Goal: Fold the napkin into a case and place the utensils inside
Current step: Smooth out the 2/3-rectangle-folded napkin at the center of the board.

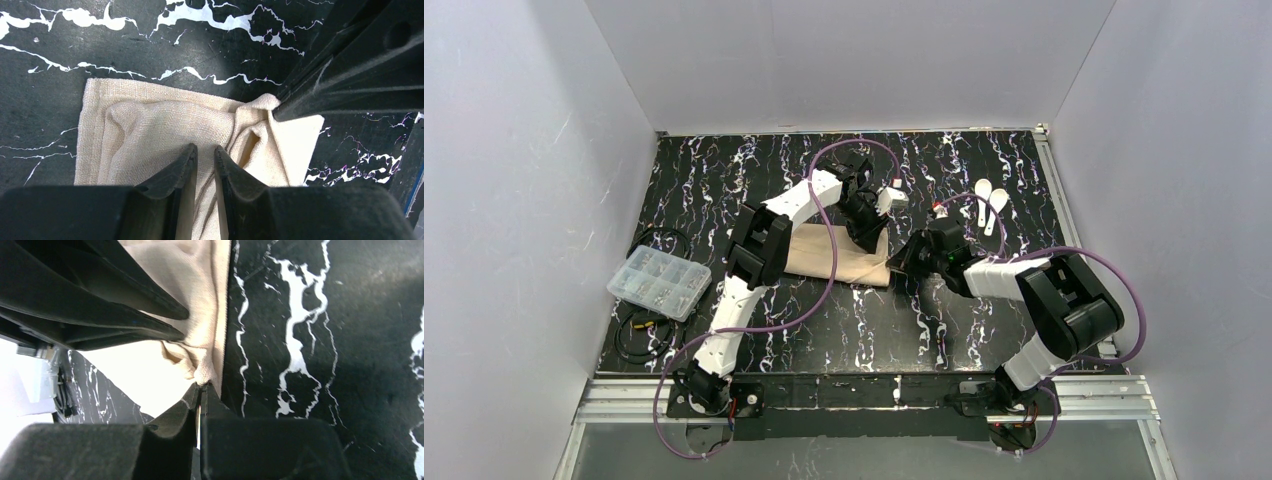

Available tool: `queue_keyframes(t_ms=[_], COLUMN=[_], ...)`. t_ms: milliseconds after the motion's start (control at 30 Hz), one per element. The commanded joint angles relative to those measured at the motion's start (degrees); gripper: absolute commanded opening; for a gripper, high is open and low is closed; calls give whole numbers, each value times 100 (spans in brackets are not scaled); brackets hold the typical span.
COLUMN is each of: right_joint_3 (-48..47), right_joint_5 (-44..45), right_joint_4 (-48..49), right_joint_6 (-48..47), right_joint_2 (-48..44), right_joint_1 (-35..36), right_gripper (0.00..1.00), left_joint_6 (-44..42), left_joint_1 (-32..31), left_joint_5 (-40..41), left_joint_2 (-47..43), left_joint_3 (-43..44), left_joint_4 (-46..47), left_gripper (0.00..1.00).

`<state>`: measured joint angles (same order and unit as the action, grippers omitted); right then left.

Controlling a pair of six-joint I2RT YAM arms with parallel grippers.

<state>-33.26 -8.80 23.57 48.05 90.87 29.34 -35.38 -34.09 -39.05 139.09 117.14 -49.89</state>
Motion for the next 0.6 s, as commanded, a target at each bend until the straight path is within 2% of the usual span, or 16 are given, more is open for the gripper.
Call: queue_keyframes(t_ms=[0,567], right_joint_3=[-387,-238], right_joint_5=[12,686], right_joint_4=[140,-305], right_joint_6=[-31,-160], right_joint_2=[-66,595], right_joint_1=[-35,-64], right_gripper=[1,1], left_joint_6=[-118,-173], left_joint_1=[-133,-134], left_joint_5=[117,144], left_joint_2=[-6,-58], left_joint_3=[-155,-69], left_joint_4=[-451,-544], left_gripper=[18,17])
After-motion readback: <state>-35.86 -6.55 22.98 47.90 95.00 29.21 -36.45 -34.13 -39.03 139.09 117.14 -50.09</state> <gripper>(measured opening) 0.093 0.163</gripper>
